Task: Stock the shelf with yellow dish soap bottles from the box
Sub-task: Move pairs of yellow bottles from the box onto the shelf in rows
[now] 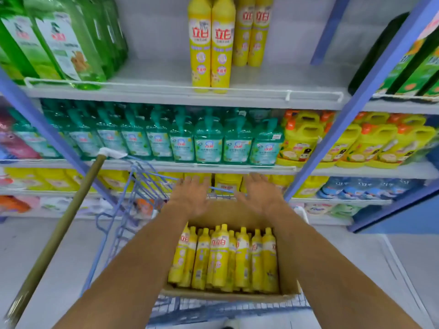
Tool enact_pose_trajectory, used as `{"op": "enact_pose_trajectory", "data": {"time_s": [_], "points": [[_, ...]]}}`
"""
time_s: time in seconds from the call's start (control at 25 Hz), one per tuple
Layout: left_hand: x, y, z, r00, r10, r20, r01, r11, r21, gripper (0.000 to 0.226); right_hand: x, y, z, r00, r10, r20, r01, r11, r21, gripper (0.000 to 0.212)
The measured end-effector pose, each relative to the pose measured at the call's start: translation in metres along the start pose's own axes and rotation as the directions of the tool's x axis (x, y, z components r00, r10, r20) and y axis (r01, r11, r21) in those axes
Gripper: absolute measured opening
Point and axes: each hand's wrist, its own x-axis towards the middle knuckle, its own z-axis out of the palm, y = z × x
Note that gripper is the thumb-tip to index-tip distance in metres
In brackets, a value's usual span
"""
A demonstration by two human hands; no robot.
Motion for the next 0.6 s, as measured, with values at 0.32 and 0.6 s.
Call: {"op": "enact_pose_trajectory", "data": {"time_s": [0.32,0.6], "points": [[0.011,0.051,0.17,0.932,0.004,0.362,0.054,0.988,-0.148,0.074,0.001,0.049,0.176,0.953,0.083,0.291,-0.11,0.991,0.075,0.066],[0.045,0.065,0.261,0.844,0.078,0.531,0.027,0.982,-0.187,0.079,0.009,0.049,0.279,0.872,0.165,0.461,-0.26,0.954,0.149,0.069]]}}
